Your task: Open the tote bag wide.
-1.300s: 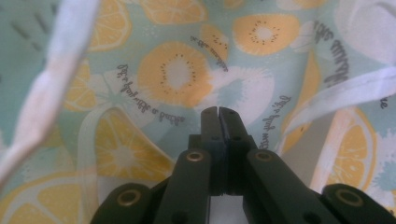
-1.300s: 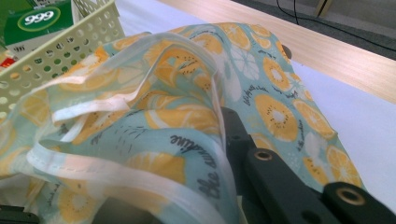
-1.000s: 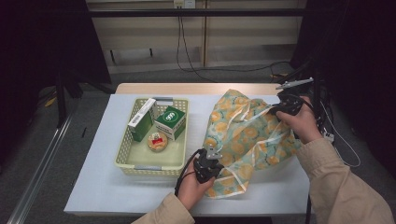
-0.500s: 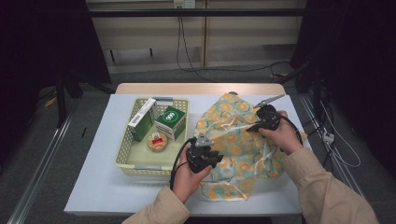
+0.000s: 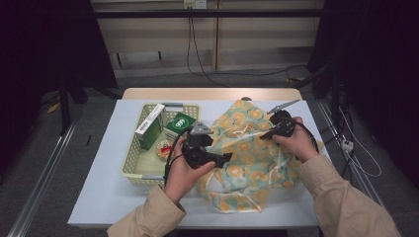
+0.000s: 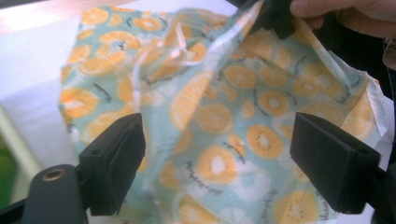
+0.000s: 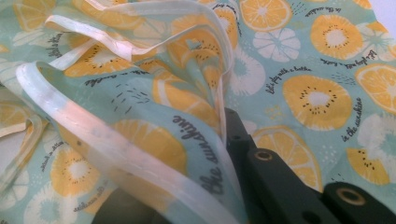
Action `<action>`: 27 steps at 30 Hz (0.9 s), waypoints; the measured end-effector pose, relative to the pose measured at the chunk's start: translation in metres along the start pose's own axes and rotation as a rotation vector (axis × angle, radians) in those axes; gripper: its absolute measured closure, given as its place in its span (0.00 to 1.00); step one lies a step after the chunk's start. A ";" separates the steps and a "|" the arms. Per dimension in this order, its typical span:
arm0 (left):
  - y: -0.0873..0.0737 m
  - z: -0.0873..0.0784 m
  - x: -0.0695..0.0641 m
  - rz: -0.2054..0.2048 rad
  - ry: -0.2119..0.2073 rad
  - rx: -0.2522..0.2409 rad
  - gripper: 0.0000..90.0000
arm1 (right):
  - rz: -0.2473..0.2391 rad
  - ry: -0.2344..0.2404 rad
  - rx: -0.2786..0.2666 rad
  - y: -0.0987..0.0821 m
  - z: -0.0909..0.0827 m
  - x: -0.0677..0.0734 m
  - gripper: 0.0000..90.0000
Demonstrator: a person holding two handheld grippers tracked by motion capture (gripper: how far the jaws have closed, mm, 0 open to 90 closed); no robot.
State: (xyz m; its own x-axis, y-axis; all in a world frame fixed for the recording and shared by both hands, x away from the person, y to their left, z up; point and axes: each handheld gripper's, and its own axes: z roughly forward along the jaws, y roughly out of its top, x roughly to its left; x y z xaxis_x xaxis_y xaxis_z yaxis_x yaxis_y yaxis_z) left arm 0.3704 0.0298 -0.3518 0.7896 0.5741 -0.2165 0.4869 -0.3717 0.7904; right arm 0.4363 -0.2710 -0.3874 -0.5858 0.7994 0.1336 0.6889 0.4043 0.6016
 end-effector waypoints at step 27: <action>-0.024 -0.051 0.091 0.055 0.096 -0.007 0.07 | 0.007 -0.019 -0.016 0.004 -0.002 -0.002 0.99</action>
State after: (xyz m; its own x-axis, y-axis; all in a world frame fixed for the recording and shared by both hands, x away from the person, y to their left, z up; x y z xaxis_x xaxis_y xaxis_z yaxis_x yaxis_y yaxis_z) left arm 0.4118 0.1283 -0.3612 0.7755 0.6203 -0.1176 0.4412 -0.3993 0.8037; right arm 0.4394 -0.2722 -0.3839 -0.5722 0.8108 0.1229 0.6863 0.3914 0.6130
